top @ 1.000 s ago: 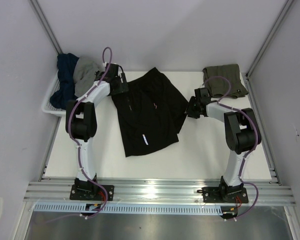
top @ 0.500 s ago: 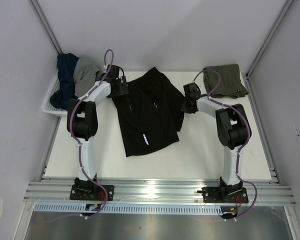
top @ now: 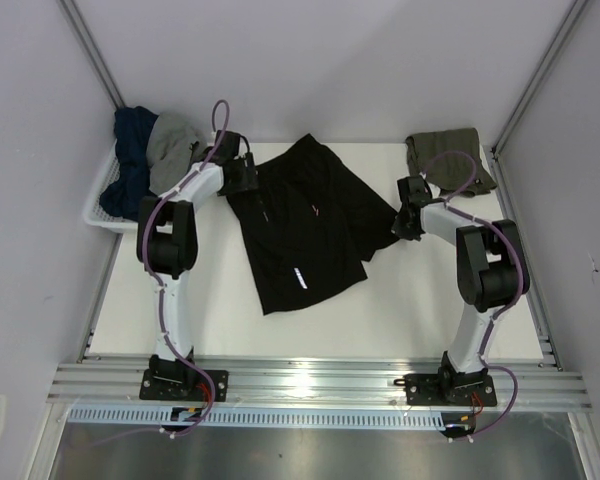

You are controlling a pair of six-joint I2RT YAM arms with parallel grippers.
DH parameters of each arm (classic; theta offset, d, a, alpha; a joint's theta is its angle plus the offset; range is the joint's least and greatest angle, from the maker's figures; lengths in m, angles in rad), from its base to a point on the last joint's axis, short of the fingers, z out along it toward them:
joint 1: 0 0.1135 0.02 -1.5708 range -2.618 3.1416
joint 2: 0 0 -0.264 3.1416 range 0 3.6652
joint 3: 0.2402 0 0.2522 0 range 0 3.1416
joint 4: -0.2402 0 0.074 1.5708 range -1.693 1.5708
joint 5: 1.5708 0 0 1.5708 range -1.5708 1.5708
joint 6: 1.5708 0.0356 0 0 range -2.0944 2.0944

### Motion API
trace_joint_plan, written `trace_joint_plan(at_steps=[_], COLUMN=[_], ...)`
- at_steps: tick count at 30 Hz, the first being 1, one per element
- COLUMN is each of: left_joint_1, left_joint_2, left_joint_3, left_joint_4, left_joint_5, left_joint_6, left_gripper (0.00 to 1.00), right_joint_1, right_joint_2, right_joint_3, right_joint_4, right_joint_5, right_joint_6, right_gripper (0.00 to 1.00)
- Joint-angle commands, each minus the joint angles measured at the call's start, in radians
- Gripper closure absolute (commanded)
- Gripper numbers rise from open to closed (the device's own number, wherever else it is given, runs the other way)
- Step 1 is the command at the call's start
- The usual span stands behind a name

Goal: Fold and stack the shorts
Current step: Flatten the shorts out

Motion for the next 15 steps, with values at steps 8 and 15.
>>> trace_joint_plan(at_steps=[8, 15], left_joint_1=[0.002, 0.002], left_joint_2=[-0.029, 0.003], left_joint_3=[0.026, 0.09], left_joint_4=[0.104, 0.112], left_joint_5=[0.019, 0.017], left_joint_6=[0.067, 0.16], left_gripper=[0.19, 0.17], right_joint_1=[-0.039, -0.081], right_joint_2=[-0.04, -0.121], right_joint_3=[-0.108, -0.228], right_joint_4=[-0.055, -0.011], right_joint_5=[0.022, 0.025], right_joint_6=[-0.017, 0.013], right_gripper=[1.0, 1.0])
